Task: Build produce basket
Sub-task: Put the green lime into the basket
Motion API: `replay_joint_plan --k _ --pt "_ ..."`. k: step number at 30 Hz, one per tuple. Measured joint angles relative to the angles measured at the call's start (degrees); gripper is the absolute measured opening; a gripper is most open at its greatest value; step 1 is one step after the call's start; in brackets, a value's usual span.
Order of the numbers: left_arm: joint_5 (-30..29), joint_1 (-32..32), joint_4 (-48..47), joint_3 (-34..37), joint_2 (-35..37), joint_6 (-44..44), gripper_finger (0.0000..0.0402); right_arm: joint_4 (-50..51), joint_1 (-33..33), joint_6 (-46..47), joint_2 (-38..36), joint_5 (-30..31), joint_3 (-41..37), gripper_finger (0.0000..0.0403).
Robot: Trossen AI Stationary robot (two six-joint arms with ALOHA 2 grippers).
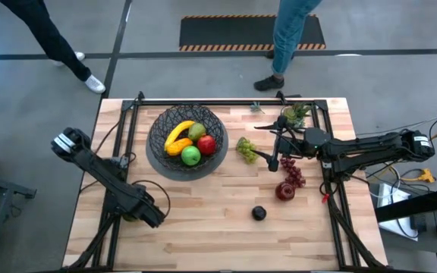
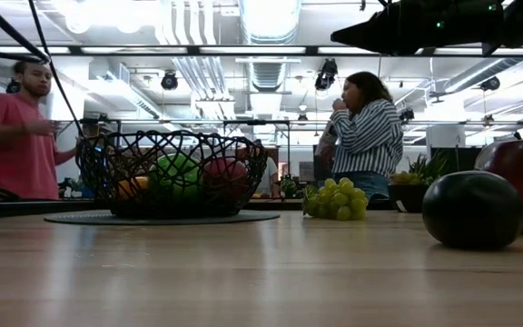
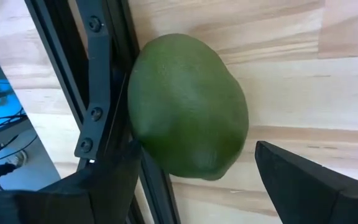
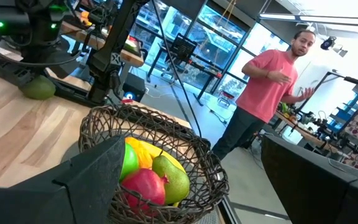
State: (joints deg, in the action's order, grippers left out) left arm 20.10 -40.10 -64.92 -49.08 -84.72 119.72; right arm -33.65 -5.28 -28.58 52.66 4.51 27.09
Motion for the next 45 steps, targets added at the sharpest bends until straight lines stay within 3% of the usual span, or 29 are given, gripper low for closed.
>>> replay_joint_plan --k 14,23,30,40,43,45 --pt "0.42 0.0 0.45 0.2 -3.59 -0.03 0.0296 0.0 0.0 -0.02 0.0 -0.03 0.0 0.0359" --pt "0.32 0.0 1.2 0.5 -3.55 -0.02 0.0254 0.0 0.0 -0.2 0.0 -0.07 0.0 0.0359" --pt "-0.7 -0.01 0.92 0.11 -3.35 -0.49 0.0248 0.0 0.0 -0.2 0.0 -0.07 0.0 0.0359" --pt "-9.05 0.02 -1.91 -4.01 1.67 -0.67 0.0246 0.0 0.0 -0.02 0.01 -0.08 0.0 0.0359" --pt "-16.28 0.0 -1.71 -6.4 3.69 -3.38 0.0246 0.0 0.0 -0.02 0.02 -0.07 0.0 0.0359" --pt "-25.21 -0.02 -1.48 -8.64 5.05 -6.47 0.0246 0.0 0.0 -0.02 0.02 -0.07 0.0 0.0359"
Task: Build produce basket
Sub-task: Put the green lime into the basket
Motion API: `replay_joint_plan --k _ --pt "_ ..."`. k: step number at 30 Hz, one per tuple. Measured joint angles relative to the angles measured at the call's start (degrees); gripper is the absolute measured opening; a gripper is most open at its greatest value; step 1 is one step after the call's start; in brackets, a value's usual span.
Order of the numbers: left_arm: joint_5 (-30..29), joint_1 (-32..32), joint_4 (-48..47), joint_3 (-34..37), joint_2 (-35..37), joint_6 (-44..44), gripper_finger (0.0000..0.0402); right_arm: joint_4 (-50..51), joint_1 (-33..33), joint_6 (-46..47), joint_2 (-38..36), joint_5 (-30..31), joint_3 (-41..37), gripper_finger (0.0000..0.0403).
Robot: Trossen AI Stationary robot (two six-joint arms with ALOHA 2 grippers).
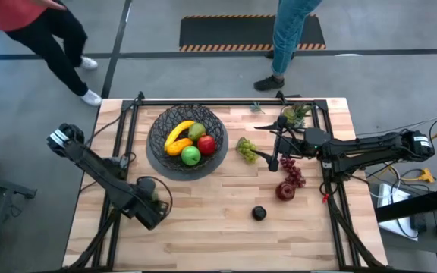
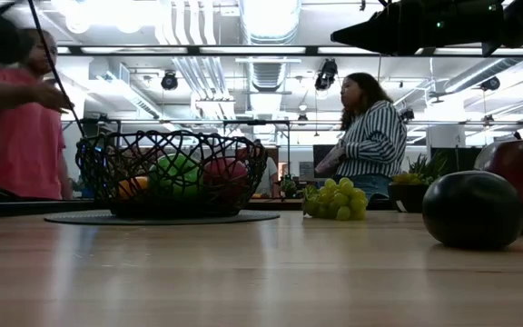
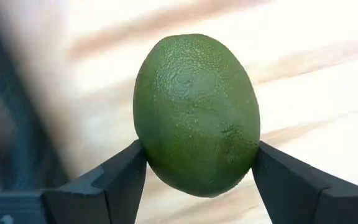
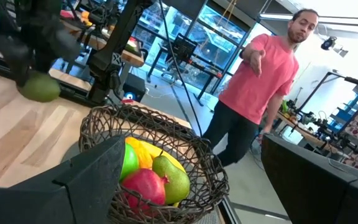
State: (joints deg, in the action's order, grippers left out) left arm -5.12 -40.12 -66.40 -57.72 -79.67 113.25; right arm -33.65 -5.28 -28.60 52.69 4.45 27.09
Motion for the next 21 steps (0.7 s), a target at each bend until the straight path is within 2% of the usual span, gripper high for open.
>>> replay_joint_plan --k 5,7,10,12,15,21 --pt "-25.42 0.09 -0.02 -7.71 3.52 -9.81 0.0246 0.0 0.0 -0.02 0.0 0.0 0.0 0.0359" --pt "-31.09 0.6 -0.22 -10.8 4.99 -14.71 0.0246 0.0 0.0 -0.02 0.0 0.0 0.0 0.0359" --pt "-36.13 2.74 -0.57 -14.57 7.31 -22.14 0.0246 0.0 0.0 -0.13 0.0 0.02 0.0 0.0359" --pt "-37.49 5.3 -0.47 -16.27 8.27 -27.21 0.0246 0.0 0.0 -0.13 0.0 0.02 0.0 0.0359" --pt "-36.44 10.28 -0.49 -17.64 9.4 -35.14 0.0246 0.0 -0.02 -0.11 0.0 0.02 0.0 0.0359" --pt "-25.89 22.84 -0.69 -17.65 10.86 -51.97 0.0246 -0.02 0.0 -0.11 0.0 0.03 0.02 0.0359"
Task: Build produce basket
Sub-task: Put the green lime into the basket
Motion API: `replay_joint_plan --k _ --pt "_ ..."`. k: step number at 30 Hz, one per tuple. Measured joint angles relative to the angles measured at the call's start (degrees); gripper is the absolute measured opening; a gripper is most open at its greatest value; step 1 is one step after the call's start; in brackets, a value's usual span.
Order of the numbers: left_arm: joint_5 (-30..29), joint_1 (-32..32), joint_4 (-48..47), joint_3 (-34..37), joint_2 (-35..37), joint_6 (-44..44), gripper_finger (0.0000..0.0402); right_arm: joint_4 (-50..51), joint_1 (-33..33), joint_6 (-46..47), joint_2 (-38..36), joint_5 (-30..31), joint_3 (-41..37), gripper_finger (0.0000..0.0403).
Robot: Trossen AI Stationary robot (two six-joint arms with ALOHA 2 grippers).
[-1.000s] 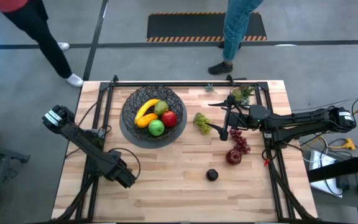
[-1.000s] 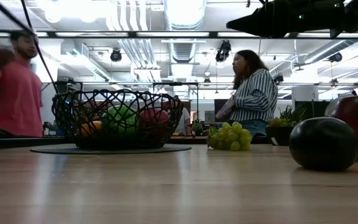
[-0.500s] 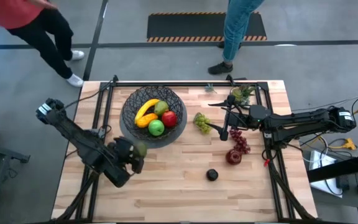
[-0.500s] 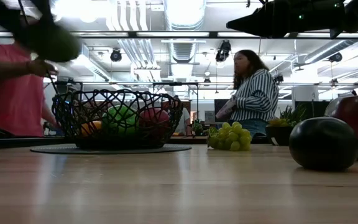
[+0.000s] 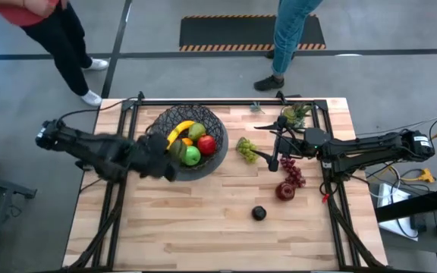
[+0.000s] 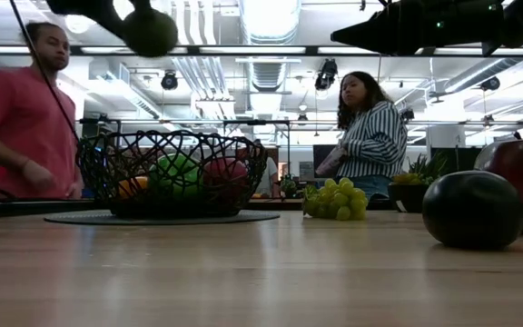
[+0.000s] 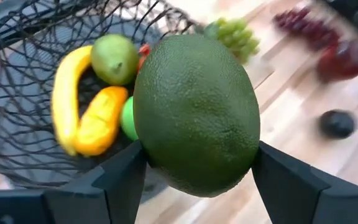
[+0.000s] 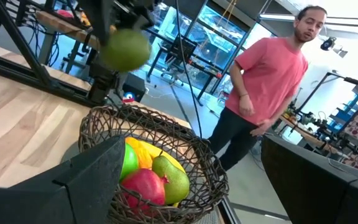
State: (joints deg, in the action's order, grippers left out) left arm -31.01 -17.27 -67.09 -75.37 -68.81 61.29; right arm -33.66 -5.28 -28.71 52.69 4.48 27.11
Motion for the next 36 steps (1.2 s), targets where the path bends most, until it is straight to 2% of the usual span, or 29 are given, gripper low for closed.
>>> replay_joint_plan --k 7,12,17,25,29,36 --pt "13.95 16.16 -0.84 0.57 -0.45 -16.41 0.0246 0.02 0.0 0.02 0.0 0.01 0.01 0.0359" --pt "16.07 26.55 -6.46 0.83 -1.53 -21.27 0.0246 0.04 0.0 0.0 0.0 0.03 0.01 0.0359" --pt "17.4 33.91 -6.95 1.45 -2.57 -24.41 0.0246 0.26 -0.02 -0.35 0.0 0.03 0.01 0.0359" --pt "20.03 40.0 -6.63 7.04 -4.96 -27.7 0.0246 0.38 -0.02 -0.39 0.0 0.06 0.01 0.0359" --pt "20.21 40.19 -4.99 9.68 -6.46 -28.9 0.0246 0.39 -0.02 -0.37 0.0 0.06 0.01 0.0359" --pt "20.4 40.18 -3.44 10.27 -10.42 -29.26 0.0246 0.38 -0.02 -0.35 0.0 0.08 0.01 0.0359"
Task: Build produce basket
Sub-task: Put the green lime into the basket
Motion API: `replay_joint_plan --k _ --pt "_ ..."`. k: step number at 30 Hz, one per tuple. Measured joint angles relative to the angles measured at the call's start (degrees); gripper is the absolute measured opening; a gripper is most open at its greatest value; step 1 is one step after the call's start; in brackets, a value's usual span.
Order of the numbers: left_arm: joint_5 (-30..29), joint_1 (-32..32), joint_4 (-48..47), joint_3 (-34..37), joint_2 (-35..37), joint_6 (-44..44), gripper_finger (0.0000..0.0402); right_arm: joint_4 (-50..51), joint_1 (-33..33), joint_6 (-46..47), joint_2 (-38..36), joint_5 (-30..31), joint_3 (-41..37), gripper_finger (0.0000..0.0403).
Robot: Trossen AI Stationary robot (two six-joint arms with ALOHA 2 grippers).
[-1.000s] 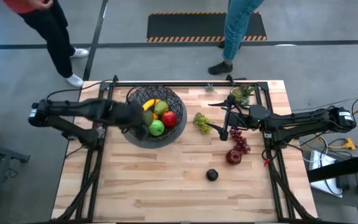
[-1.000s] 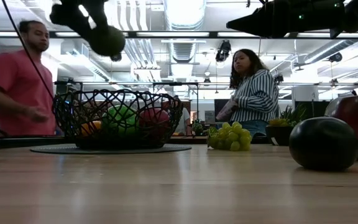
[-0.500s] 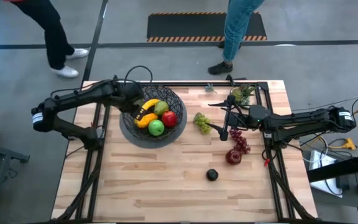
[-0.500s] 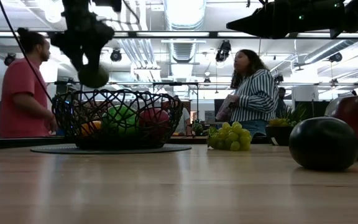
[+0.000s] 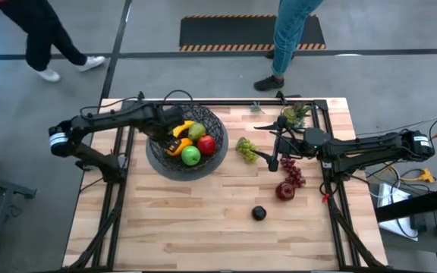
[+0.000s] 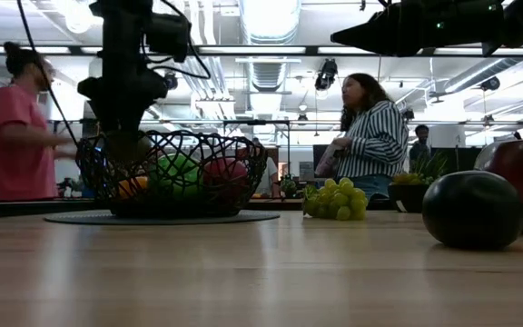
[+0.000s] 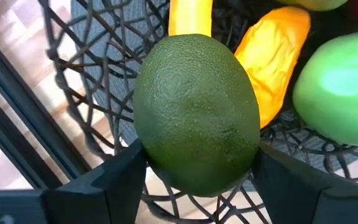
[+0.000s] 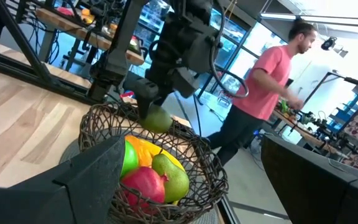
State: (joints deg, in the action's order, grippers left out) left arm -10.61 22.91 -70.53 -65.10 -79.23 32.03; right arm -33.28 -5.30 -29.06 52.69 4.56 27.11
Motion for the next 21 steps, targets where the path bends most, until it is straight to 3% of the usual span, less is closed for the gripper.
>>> replay_joint_plan --k 21 --pt "-0.54 -0.01 1.14 0.34 -8.17 -1.31 0.0249 0.01 0.0 -0.04 0.0 0.02 0.0 0.0359"
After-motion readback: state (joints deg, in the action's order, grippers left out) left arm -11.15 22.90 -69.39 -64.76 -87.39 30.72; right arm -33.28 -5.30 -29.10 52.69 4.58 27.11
